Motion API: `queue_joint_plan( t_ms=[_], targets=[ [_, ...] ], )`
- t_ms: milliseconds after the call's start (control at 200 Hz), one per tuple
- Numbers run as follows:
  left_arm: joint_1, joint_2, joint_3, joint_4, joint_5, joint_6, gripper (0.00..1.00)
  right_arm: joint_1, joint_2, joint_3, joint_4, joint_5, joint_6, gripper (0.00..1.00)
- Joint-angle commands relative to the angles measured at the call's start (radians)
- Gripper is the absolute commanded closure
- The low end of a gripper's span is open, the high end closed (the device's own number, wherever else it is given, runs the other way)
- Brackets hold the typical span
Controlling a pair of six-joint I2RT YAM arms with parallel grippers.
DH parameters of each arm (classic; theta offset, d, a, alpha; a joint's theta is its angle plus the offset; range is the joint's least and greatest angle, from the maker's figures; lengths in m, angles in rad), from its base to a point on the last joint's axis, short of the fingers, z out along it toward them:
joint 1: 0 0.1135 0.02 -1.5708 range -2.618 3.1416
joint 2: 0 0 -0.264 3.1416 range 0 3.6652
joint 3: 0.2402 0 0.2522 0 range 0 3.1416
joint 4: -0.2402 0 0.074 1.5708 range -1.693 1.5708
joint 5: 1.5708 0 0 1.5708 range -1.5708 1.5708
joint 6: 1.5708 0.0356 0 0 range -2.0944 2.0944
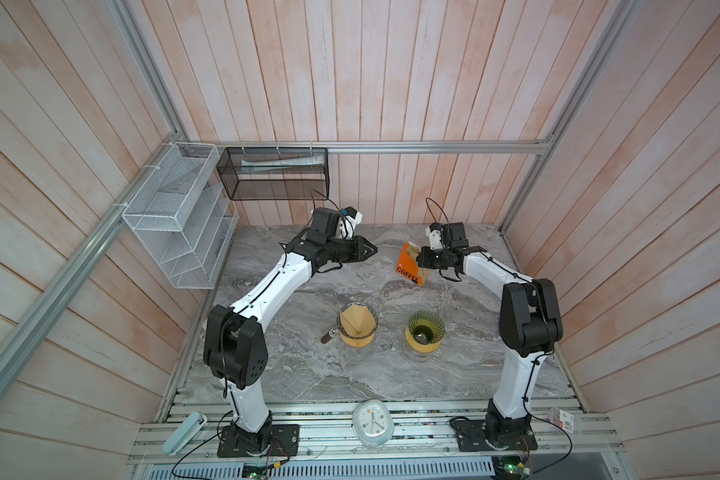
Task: Place the coffee filter in the dripper
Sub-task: 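Close the right gripper on a paper filter in the orange box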
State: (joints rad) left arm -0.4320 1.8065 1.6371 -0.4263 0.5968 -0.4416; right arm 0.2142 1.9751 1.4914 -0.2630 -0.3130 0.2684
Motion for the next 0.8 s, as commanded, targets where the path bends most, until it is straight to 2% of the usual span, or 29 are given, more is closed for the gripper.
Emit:
queue_joint_plan(
  t_ms=[0, 795],
  targets=[
    [0.005, -0.028, -0.020, 0.028, 0.017, -0.009, 0.72, 0.001, -0.060, 0.024, -0.035, 0.011, -0.017, 1.00],
    [0.006, -0.124, -0.118, 0.073, 0.017, -0.024, 0.73, 0.020, -0.265, -0.083, -0.113, 0.071, -0.014, 1.00]
  ],
)
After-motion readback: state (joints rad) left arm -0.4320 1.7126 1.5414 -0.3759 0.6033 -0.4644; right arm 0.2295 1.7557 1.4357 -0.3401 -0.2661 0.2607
